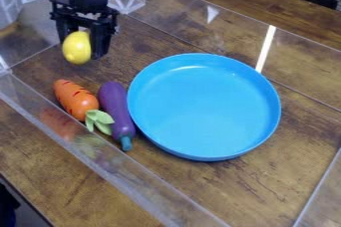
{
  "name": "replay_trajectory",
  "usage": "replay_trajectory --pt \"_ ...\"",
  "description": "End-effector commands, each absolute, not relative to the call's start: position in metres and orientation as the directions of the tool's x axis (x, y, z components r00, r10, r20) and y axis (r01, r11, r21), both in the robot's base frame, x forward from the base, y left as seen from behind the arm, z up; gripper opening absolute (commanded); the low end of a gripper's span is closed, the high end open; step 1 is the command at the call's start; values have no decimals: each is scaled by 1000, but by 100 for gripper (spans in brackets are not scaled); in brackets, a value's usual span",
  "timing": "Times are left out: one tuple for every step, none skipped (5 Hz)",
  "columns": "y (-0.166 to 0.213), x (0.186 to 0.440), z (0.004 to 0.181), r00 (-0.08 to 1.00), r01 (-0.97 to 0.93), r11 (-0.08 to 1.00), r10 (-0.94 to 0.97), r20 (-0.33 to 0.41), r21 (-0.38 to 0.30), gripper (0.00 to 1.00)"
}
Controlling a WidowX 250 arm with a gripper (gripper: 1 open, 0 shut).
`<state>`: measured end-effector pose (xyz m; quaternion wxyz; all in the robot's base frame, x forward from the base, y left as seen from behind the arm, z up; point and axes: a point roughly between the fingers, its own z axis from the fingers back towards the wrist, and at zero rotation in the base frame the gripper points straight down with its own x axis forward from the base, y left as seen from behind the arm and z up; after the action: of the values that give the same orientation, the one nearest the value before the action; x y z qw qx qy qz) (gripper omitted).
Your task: Put the lemon on the blue tray
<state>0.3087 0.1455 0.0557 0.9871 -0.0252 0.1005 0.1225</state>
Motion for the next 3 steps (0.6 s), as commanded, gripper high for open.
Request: replay_trajectory --pt "135 316 93 965 -238 971 236 -113 -5 0" --pt "127 316 93 974 -201 980 199 -108 -11 0" --pt "124 316 95 979 -183 983 181 -98 -15 0"
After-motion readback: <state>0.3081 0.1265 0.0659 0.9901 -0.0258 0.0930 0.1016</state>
